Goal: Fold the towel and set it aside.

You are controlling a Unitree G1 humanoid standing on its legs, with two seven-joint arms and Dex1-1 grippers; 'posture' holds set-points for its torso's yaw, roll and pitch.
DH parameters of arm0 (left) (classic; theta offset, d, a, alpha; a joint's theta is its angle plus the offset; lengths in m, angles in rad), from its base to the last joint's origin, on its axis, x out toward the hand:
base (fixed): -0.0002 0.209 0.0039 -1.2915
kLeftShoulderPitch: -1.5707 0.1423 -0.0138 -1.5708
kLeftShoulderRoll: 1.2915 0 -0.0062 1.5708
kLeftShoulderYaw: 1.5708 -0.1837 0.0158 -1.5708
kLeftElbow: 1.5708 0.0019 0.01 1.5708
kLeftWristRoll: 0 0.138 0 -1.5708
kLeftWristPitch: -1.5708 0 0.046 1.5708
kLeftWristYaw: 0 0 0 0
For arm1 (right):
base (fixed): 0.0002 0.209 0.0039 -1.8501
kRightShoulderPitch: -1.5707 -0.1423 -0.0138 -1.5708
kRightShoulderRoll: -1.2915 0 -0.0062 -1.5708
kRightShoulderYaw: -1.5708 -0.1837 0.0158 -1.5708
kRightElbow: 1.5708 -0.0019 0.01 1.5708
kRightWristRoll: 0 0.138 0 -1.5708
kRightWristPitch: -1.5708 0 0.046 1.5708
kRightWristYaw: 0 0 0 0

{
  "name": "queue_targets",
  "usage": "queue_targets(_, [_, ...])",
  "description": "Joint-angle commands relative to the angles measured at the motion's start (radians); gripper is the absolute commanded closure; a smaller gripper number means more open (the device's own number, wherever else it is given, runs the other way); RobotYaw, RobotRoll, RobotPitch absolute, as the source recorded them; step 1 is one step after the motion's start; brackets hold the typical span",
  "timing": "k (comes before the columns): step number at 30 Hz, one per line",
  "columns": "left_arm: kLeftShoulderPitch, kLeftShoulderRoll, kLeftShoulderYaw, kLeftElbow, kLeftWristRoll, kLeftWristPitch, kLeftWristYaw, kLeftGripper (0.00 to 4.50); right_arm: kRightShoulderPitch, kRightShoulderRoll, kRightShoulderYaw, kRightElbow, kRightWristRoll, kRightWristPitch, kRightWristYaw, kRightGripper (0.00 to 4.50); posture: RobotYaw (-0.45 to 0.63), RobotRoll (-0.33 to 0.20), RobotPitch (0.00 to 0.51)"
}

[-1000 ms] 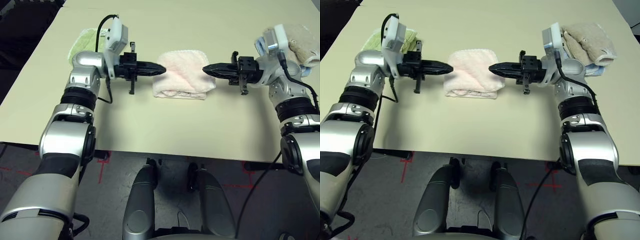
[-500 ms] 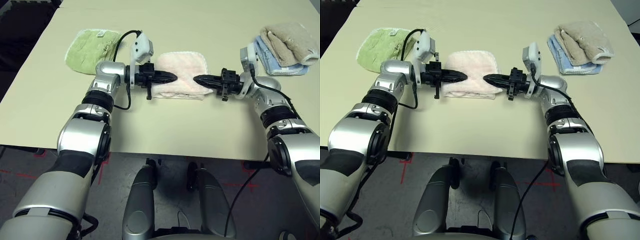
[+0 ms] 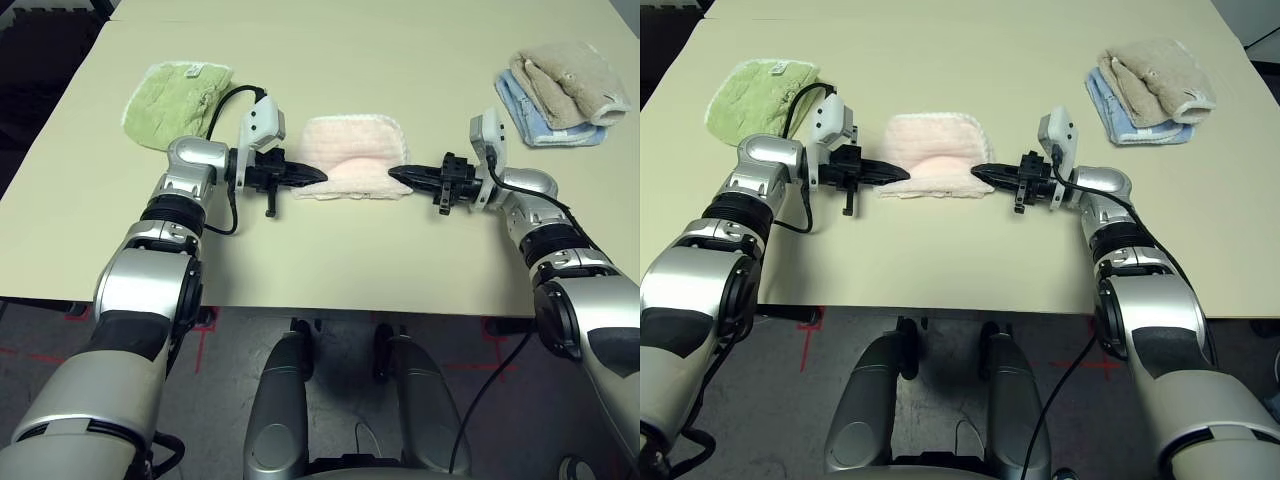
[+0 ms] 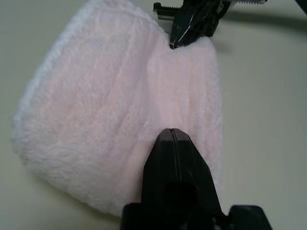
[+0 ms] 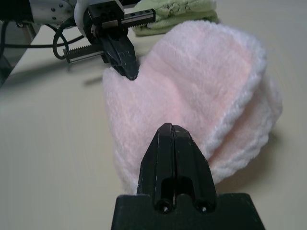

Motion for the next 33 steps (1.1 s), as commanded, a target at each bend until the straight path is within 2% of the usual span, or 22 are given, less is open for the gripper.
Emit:
queue_targets(1, [-0.057, -0.016, 0.055, -0.030, -0.060, 0.043, -0.031, 4.47, -0.041, -0.022, -0.042, -0.053, 0.046, 0.065, 0.040, 4.50, 0.06, 0.000, 0.297])
queue_targets(5, [-0.121, -0.058, 0.101, -0.013, -0.082, 0.085, 0.046, 4.47, -0.102, 0.004, -0.080, -0.031, 0.061, 0.116, -0.056, 4.50, 0.05, 0.000, 0.294])
queue_targets(10, [-0.123, -0.092, 0.099, 0.019, -0.053, 0.076, 0.131, 4.47, -0.135, 0.055, -0.075, 0.010, 0.030, 0.146, -0.182, 4.50, 0.05, 0.000, 0.294])
queue_targets(19, [-0.066, -0.097, 0.047, 0.083, 0.061, 0.083, 0.318, 4.47, -0.114, 0.108, 0.021, 0.097, -0.136, 0.095, -0.354, 4.50, 0.04, 0.000, 0.291])
queue_targets(28, [0.023, -0.082, 0.048, 0.100, 0.109, 0.112, 0.527, 4.47, -0.066, 0.150, 0.077, 0.138, -0.256, 0.128, -0.596, 4.50, 0.03, 0.000, 0.299])
queue_targets(33, [0.044, -0.080, 0.037, 0.097, 0.116, 0.116, 0.519, 4.47, -0.057, 0.146, 0.090, 0.140, -0.276, 0.125, -0.604, 4.50, 0.03, 0.000, 0.302])
